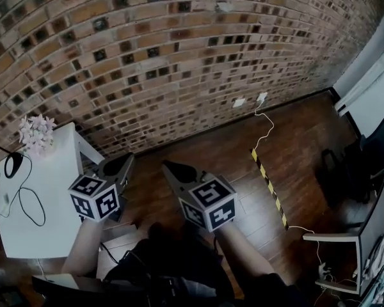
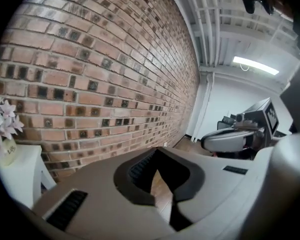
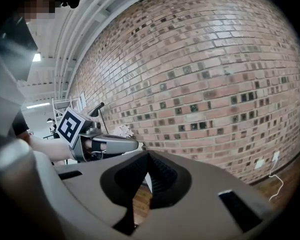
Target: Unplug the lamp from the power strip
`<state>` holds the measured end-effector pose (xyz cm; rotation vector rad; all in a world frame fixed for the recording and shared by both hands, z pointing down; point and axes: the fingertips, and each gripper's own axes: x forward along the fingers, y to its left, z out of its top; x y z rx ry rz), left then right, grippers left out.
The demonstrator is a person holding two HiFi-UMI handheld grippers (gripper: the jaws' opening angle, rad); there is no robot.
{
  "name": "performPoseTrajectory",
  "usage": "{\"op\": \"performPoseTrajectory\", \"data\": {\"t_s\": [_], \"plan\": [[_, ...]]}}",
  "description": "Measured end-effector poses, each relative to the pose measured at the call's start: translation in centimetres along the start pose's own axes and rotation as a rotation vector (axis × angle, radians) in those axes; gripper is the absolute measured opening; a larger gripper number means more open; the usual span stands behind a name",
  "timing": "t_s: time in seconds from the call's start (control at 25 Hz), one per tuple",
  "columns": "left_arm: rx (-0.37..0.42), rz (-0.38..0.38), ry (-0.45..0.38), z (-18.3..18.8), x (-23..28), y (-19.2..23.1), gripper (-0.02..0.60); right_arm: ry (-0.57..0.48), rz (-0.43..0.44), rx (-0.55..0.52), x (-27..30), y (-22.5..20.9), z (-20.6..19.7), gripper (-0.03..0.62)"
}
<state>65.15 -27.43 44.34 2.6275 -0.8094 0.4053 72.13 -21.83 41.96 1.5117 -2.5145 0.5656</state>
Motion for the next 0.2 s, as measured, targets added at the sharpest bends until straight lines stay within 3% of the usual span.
{"op": "performPoseTrajectory", "data": {"t_s": [0.2], "plan": [[0.022,0.018,0.000,0.8,1.2,-1.6,-0.008,-0.012,0.041,-0.002,-0.8,-1.5,0.7,-0.002]]}}
